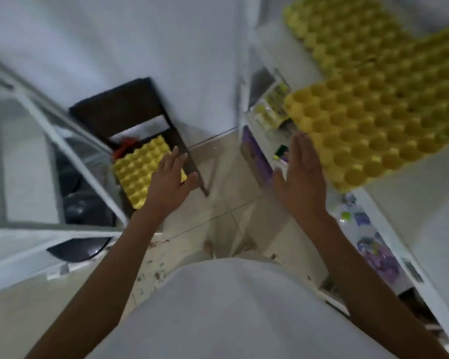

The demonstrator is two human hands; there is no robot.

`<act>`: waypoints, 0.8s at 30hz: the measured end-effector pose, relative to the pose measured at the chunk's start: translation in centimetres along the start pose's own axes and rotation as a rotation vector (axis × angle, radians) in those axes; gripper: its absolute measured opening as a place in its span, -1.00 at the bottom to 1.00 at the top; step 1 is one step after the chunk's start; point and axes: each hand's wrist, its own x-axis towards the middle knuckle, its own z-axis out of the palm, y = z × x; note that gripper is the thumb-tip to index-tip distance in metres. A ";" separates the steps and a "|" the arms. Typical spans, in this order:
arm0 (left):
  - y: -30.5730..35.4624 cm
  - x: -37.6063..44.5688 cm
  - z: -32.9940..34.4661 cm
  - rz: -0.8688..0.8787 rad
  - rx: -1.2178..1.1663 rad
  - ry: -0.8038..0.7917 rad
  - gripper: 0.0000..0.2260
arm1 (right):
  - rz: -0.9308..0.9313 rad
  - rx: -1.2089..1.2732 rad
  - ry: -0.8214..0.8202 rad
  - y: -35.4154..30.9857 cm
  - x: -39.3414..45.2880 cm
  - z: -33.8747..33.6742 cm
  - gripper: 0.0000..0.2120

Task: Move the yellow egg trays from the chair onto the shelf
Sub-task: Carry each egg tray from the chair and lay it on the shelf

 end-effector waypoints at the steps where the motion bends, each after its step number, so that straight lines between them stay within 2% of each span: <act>1: -1.6 -1.8 0.1 -0.050 -0.008 0.001 -0.42 | -0.058 -0.005 -0.037 -1.9 -0.8 1.0 -0.26; 7: -7.9 -11.5 0.4 -0.144 0.048 0.031 -0.40 | -0.335 -0.090 -0.264 -10.8 -5.5 6.0 -0.26; 12: -11.9 -17.7 0.5 -0.131 0.086 -0.019 -0.38 | -0.441 -0.157 -0.385 -15.6 -10.2 9.3 -0.30; 16: -15.9 -19.7 1.2 -0.161 0.063 0.019 -0.38 | -0.571 -0.243 -0.489 -17.9 -13.5 12.8 -0.27; 19: -17.8 -20.0 1.6 -0.183 0.045 0.034 -0.39 | -0.583 -0.238 -0.530 -19.4 -13.8 14.6 -0.28; 24: -19.4 -17.3 2.2 -0.192 -0.009 -0.010 -0.33 | -0.542 -0.177 -0.486 -21.4 -10.0 16.0 -0.31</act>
